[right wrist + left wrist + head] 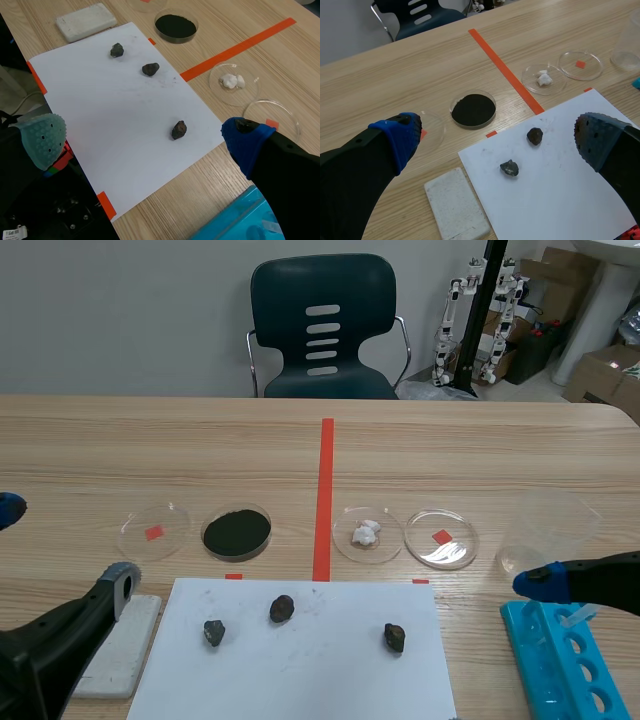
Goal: Pick up the left mineral with the left hand
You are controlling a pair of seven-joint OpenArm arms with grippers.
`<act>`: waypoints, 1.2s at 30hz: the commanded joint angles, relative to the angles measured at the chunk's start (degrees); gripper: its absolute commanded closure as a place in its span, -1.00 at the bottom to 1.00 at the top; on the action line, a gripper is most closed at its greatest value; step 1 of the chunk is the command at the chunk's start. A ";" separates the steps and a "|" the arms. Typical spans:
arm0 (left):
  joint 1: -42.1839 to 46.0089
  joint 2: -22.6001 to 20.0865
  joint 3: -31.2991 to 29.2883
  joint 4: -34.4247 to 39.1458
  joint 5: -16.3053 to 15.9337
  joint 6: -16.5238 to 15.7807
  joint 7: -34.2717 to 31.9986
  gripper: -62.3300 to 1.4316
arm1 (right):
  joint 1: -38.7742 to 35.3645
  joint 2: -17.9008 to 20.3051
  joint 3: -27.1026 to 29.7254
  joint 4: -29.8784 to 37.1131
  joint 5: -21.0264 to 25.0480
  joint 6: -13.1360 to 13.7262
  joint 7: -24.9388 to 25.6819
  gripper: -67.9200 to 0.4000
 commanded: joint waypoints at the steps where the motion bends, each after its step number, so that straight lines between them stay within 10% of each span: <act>1: 0.15 0.26 0.11 0.46 -0.61 0.07 -0.81 -1.00 | 0.04 0.74 0.07 0.17 0.63 0.00 0.66 -1.00; 36: 0.15 0.26 0.11 0.46 -0.57 0.11 -1.57 -1.00 | 0.04 0.74 0.07 0.17 0.63 0.00 0.66 -1.00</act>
